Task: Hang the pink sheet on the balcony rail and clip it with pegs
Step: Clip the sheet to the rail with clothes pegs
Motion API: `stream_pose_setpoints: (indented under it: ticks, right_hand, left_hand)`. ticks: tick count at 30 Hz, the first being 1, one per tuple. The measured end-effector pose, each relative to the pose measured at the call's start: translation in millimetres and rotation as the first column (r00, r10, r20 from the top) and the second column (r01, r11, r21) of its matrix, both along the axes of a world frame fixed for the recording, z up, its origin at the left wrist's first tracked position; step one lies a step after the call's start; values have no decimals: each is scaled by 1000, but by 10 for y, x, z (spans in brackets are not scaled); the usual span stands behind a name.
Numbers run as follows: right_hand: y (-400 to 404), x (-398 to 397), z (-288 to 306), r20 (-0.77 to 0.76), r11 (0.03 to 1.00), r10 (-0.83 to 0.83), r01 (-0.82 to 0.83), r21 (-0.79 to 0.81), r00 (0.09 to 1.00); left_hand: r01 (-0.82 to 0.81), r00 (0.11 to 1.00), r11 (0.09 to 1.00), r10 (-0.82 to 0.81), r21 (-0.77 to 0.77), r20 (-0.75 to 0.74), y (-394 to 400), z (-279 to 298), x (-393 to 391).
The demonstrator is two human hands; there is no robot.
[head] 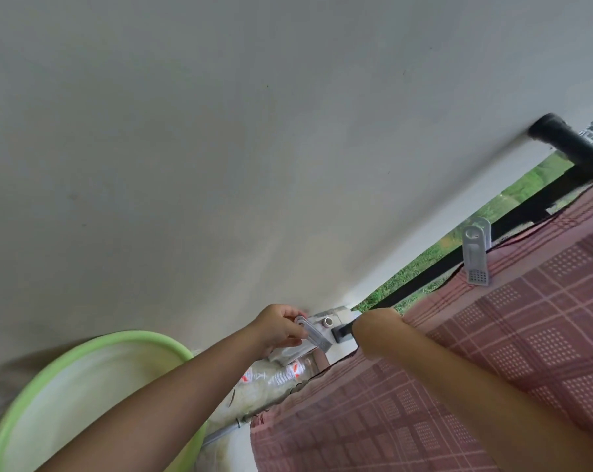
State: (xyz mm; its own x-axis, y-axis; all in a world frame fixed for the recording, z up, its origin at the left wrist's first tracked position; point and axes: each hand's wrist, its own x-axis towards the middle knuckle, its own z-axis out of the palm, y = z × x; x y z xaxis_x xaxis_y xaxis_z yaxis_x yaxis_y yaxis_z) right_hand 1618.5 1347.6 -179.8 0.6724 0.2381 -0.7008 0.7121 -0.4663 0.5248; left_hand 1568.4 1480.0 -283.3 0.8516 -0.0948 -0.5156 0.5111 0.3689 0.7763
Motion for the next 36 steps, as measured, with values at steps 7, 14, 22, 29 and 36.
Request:
stream_pose_setpoints:
  ticks: [7,14,22,29,36]
  right_hand:
    - [9,0,-9,-1,996,16,-16,85,1000]
    - [-317,-156,-13,178,795,509,-539,278,842]
    - [-375,-166,-34,206,725,554,-589,356,806]
    - [-374,-166,-39,191,740,526,-557,377,829]
    - [-427,-152,-109,276,747,535,-600,287,798]
  left_hand:
    - [34,999,996,-33,79,-16,-8,-130,-116]
    - [-15,974,974,-36,225,222,-125,-148,-115]
    - [1,955,969,-74,247,286,-418,-250,-51]
    - [34,951,964,-112,263,288,-471,-299,45]
    - [67,935,924,-189,376,299,-518,-191,69]
